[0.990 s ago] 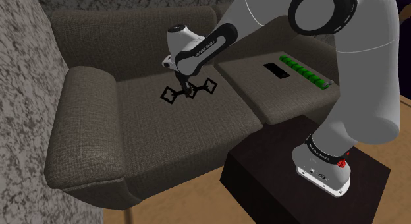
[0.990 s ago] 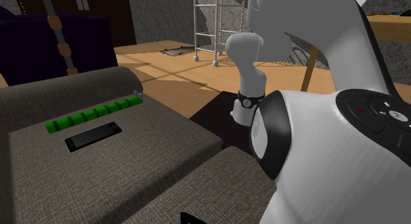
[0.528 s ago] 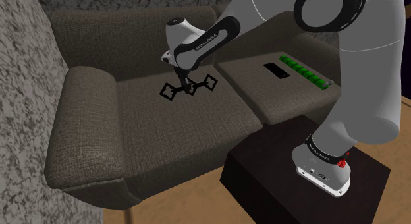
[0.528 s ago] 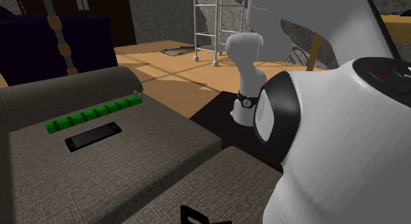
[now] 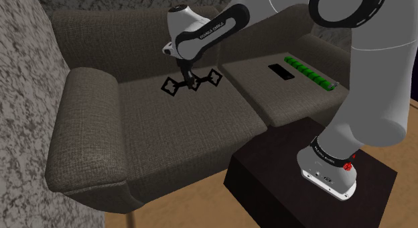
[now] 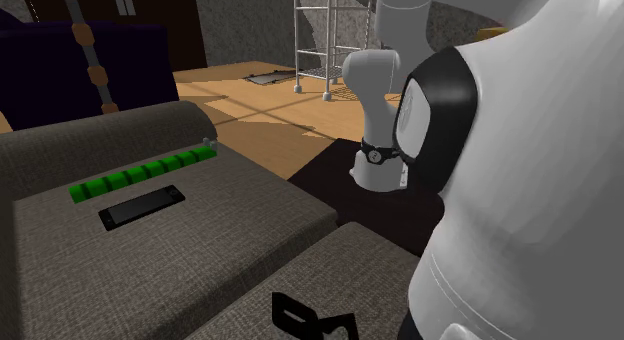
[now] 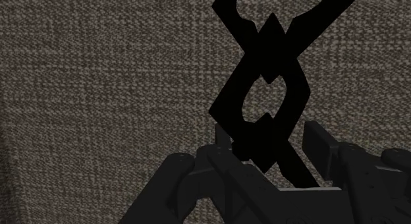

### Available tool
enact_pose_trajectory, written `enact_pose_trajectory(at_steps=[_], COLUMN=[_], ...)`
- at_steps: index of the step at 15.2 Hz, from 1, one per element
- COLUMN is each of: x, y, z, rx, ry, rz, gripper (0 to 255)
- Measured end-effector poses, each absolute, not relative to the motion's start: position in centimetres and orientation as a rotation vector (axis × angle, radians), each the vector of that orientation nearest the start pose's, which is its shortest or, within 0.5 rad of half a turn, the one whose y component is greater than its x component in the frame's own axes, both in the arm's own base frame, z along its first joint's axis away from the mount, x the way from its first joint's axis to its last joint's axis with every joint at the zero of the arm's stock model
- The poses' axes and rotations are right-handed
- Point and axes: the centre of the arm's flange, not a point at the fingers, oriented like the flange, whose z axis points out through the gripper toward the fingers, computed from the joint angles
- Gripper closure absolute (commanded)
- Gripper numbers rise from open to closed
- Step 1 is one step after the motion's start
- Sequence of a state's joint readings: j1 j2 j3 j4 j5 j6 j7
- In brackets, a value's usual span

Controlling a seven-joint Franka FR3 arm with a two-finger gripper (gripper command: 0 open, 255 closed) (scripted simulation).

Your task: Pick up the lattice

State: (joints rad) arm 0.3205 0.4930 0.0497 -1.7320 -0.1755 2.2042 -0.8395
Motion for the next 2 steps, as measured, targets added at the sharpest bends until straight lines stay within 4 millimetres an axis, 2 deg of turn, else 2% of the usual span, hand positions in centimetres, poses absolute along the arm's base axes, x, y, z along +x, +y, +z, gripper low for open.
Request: enact_pose_trajectory(at_steps=[2], x=[62.02], y=[23.12], z=[30.33], rx=[-2.578], ry=[-1.979], rz=[0.075], gripper=[255])
